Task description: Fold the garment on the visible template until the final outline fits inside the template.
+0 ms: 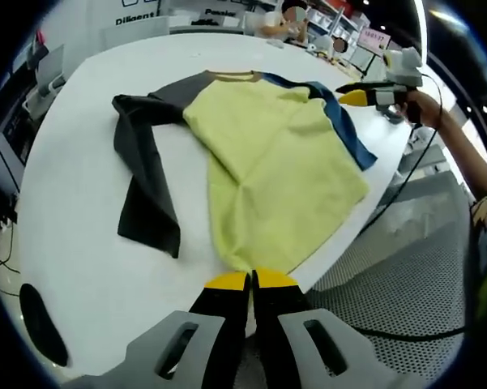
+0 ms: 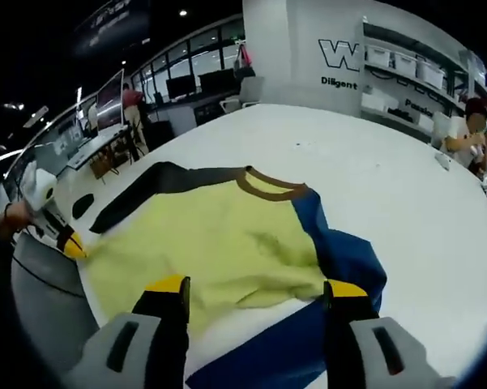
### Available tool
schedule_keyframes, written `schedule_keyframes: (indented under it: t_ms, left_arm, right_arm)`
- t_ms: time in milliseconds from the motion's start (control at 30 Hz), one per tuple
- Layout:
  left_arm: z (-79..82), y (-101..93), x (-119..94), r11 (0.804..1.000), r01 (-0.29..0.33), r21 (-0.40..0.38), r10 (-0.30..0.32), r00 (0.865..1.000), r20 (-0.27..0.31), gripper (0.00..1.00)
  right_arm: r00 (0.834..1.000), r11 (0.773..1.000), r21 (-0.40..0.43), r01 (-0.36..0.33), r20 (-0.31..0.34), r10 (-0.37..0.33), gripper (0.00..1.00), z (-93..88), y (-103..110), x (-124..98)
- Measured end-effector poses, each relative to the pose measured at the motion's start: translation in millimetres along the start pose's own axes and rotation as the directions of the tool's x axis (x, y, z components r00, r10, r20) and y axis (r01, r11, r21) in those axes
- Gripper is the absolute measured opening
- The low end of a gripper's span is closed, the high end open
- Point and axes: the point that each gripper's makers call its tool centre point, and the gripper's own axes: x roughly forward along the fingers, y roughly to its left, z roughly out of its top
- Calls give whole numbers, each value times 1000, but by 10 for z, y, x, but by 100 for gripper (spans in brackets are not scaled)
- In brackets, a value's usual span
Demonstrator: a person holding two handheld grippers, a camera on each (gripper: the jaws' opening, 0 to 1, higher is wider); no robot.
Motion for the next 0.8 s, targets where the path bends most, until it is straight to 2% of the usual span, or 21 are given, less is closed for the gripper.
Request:
schedule_keyframes:
  t_ms: [133, 267, 300, 467, 533, 800]
  left_arm:
    - [0, -14, -9, 1000, 7, -3, -7, 1000, 3, 0]
    - [24, -44, -20, 1000, 21, -4, -21, 1000, 12, 0]
    - [31, -60, -20, 999, 29, -12, -29, 999, 12, 0]
    - [27, -105, -19, 998, 56, -30, -56, 998, 8, 0]
    - [43, -123, -17, 998, 55, -10, -55, 998, 5, 0]
    - [47, -154, -3, 998, 62, 2, -62, 998, 2, 0]
  right_arm:
    - [1000, 1000, 25, -12, -27, 13, 62, -117, 118, 33]
    - [998, 999, 38, -27, -51, 29, 53, -230, 243, 53]
    - [995, 997, 54, -56, -84, 60, 51, -330, 363, 73]
    - [992, 995, 56, -77, -96, 82, 45, -402, 474, 97]
    - [988, 995, 51, -88, -124, 94, 45, -517, 574, 126]
    - [984, 992, 72, -108, -136, 117, 31, -590, 640, 127]
